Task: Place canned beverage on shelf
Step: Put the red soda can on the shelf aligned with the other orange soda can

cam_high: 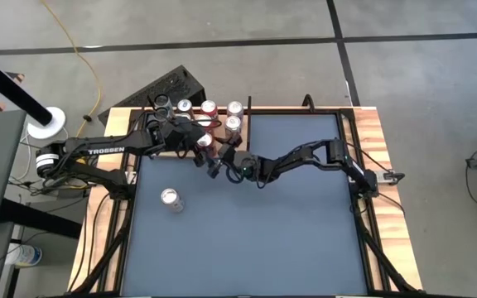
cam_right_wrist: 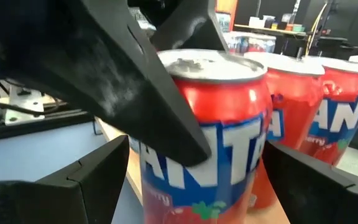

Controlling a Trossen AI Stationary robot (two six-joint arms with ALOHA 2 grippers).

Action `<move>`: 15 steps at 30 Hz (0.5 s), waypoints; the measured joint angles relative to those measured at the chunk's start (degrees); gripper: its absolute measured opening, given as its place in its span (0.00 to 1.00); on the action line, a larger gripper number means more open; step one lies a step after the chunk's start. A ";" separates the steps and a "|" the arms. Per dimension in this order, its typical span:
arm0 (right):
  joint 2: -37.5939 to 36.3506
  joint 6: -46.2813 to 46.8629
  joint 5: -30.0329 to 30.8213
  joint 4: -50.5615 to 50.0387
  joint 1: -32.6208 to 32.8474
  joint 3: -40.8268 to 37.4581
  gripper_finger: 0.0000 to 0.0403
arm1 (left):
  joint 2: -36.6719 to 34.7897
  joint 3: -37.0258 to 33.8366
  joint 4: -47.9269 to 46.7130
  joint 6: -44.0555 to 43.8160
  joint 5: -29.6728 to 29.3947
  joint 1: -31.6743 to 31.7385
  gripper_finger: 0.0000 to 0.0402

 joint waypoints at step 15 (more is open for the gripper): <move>-0.02 0.88 -0.26 -0.62 -0.16 0.19 0.84 | -0.02 0.04 0.15 -0.41 0.89 -0.04 0.76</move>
